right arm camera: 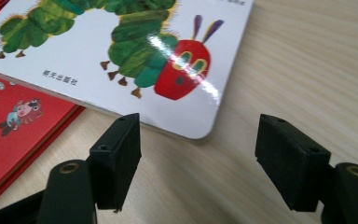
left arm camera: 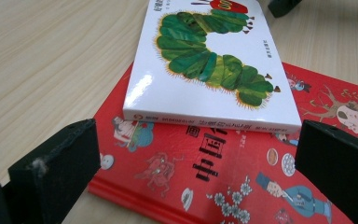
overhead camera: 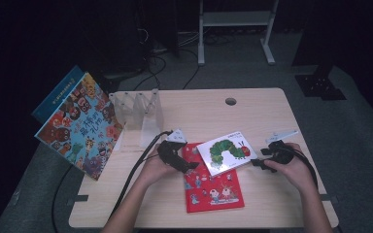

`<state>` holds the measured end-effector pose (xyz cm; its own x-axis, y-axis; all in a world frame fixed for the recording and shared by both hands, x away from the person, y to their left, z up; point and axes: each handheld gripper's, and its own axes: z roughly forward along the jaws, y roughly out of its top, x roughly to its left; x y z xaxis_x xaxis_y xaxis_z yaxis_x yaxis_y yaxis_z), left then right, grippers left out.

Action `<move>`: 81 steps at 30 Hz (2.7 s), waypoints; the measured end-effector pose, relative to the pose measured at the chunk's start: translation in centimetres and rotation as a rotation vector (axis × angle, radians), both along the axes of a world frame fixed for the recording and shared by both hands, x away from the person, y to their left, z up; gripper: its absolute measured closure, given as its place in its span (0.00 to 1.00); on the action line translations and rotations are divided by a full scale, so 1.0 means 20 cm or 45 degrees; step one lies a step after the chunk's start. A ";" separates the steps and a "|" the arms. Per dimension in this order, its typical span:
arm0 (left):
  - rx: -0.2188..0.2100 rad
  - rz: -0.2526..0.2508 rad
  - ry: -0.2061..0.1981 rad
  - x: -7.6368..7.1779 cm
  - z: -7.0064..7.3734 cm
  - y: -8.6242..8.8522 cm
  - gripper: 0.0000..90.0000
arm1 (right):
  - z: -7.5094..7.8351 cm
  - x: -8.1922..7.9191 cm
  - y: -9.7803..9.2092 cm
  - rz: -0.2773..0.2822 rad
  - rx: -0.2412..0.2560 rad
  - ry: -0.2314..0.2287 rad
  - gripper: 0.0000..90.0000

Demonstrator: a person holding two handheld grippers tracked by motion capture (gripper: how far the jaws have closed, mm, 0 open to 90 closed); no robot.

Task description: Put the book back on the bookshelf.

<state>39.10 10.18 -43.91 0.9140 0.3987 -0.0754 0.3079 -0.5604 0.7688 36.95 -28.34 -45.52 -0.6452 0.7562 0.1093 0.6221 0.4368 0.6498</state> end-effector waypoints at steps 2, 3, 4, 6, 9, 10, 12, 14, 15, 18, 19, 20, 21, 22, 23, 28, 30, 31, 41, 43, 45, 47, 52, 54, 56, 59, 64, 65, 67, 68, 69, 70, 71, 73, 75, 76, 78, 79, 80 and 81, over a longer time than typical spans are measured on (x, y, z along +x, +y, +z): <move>-0.003 0.002 0.000 0.00 0.00 0.01 0.00 | 0.02 0.01 -0.01 -0.022 0.028 -0.017 0.33; -0.003 0.002 0.000 0.00 0.00 0.01 0.00 | 0.02 0.02 -0.01 -0.024 0.036 -0.030 0.32; 0.003 0.005 0.002 0.00 0.00 0.01 0.00 | 0.03 0.03 0.00 -0.029 0.051 -0.041 0.31; 0.009 0.004 -0.001 0.00 0.01 0.01 0.00 | 0.03 0.07 0.02 -0.025 0.066 -0.048 0.30; 0.013 0.005 0.000 0.00 0.01 0.02 0.00 | 0.04 0.12 0.05 -0.028 0.084 -0.045 0.29; 0.015 0.004 -0.002 0.00 0.01 0.02 0.00 | 0.04 0.17 0.08 -0.028 0.099 -0.047 0.28; 0.018 0.003 -0.003 0.00 0.01 0.02 0.00 | 0.04 0.22 0.12 -0.030 0.105 -0.036 0.28; 0.021 0.004 0.000 0.00 0.01 0.02 0.00 | 0.03 0.27 0.14 -0.029 0.127 -0.021 0.28; 0.025 0.009 0.000 0.00 0.01 0.03 0.00 | 0.03 0.28 0.15 -0.030 0.121 -0.017 0.28; 0.034 0.015 -0.003 0.00 0.01 0.03 0.00 | 0.01 0.32 0.18 -0.027 0.133 0.005 0.30; 0.038 0.019 -0.002 0.00 0.01 0.03 0.00 | -0.01 0.33 0.19 -0.030 0.126 0.020 0.29; 0.038 0.019 -0.002 0.00 0.01 0.03 0.00 | -0.02 0.33 0.20 -0.026 0.110 0.037 0.27; 0.043 0.023 0.001 0.00 0.01 0.04 0.00 | -0.03 0.34 0.20 -0.017 0.132 0.051 0.27; 0.043 0.025 0.001 0.00 0.00 0.04 0.00 | -0.04 0.34 0.20 -0.011 0.149 0.055 0.27; 0.043 0.025 0.001 0.00 0.00 0.04 0.00 | -0.04 0.34 0.20 -0.011 0.149 0.055 0.27; 0.062 0.032 0.002 0.00 -0.01 0.06 0.00 | -0.04 0.31 0.27 0.019 0.139 0.057 0.25; 0.073 0.038 0.011 0.00 -0.01 0.07 0.00 | -0.04 0.29 0.30 0.034 0.139 0.048 0.25; 0.077 0.039 0.013 0.00 -0.01 0.07 0.00 | -0.04 0.29 0.32 0.040 0.136 0.045 0.25; 0.100 0.067 0.040 -0.02 -0.04 0.13 0.00 | -0.04 0.21 0.54 0.107 0.116 0.001 0.23; 0.101 0.069 0.043 -0.02 -0.04 0.13 0.00 | -0.04 0.20 0.55 0.114 0.111 -0.002 0.23; 0.111 0.068 0.044 -0.02 -0.04 0.14 0.00 | -0.03 0.19 0.59 0.136 0.093 -0.017 0.23; 0.113 0.069 0.044 -0.02 -0.04 0.15 0.00 | -0.03 0.18 0.63 0.150 0.077 -0.030 0.23; 0.114 0.073 0.049 -0.02 -0.04 0.16 0.00 | -0.03 0.19 0.72 0.191 0.087 -0.042 0.23; 0.109 0.078 0.053 -0.03 -0.05 0.16 0.00 | -0.03 0.19 0.73 0.198 0.090 -0.041 0.23; 0.117 0.074 0.058 -0.03 -0.05 0.17 0.00 | -0.03 0.19 0.78 0.225 0.070 -0.061 0.24; 0.106 0.081 0.063 -0.03 -0.05 0.17 0.00 | 0.00 0.18 0.78 0.220 0.034 -0.092 0.30; 0.112 0.091 0.077 -0.03 -0.05 0.19 0.00 | 0.06 0.08 0.68 0.219 0.064 -0.121 0.35; 0.112 0.091 0.077 -0.03 -0.05 0.19 0.00 | 0.06 0.08 0.68 0.219 0.064 -0.121 0.35; 0.113 0.093 0.086 -0.03 -0.06 0.19 0.00 | 0.07 -0.01 0.62 0.212 0.080 -0.138 0.36; 0.116 0.092 0.091 -0.03 -0.06 0.19 0.00 | 0.07 -0.03 0.61 0.207 0.077 -0.135 0.35; 0.116 0.092 0.091 -0.03 -0.06 0.19 0.00 | 0.07 -0.03 0.61 0.207 0.077 -0.135 0.35; 0.124 0.085 0.091 -0.03 -0.07 0.19 0.00 | 0.07 -0.06 0.59 0.208 0.075 -0.143 0.35; 0.128 0.086 0.101 -0.03 -0.07 0.19 0.00 | 0.05 -0.13 0.57 0.201 0.057 -0.150 0.33; 0.131 0.081 0.099 -0.03 -0.08 0.19 0.00 | 0.05 -0.15 0.56 0.204 0.047 -0.154 0.33; 0.129 0.086 0.110 -0.03 -0.08 0.19 0.00 | 0.03 -0.20 0.54 0.197 0.039 -0.154 0.34; 0.125 0.090 0.116 -0.03 -0.08 0.19 0.00 | 0.02 -0.24 0.54 0.202 0.053 -0.143 0.36; 0.121 0.088 0.118 -0.03 -0.09 0.18 0.00 | 0.00 -0.27 0.54 0.212 0.063 -0.131 0.38; 0.125 0.084 0.122 -0.03 -0.09 0.18 0.00 | -0.01 -0.28 0.55 0.223 0.050 -0.126 0.38; 0.131 0.078 0.124 -0.03 -0.09 0.18 0.00 | -0.02 -0.30 0.55 0.241 0.038 -0.120 0.39; 0.131 0.078 0.124 -0.03 -0.09 0.18 0.00 | -0.02 -0.30 0.55 0.241 0.038 -0.120 0.39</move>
<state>38.42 13.76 -45.73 0.8781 0.4637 -0.1183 0.4142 -0.6128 0.6730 30.98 -17.26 -45.92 -0.7838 0.6179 0.0625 0.4669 0.5199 0.7154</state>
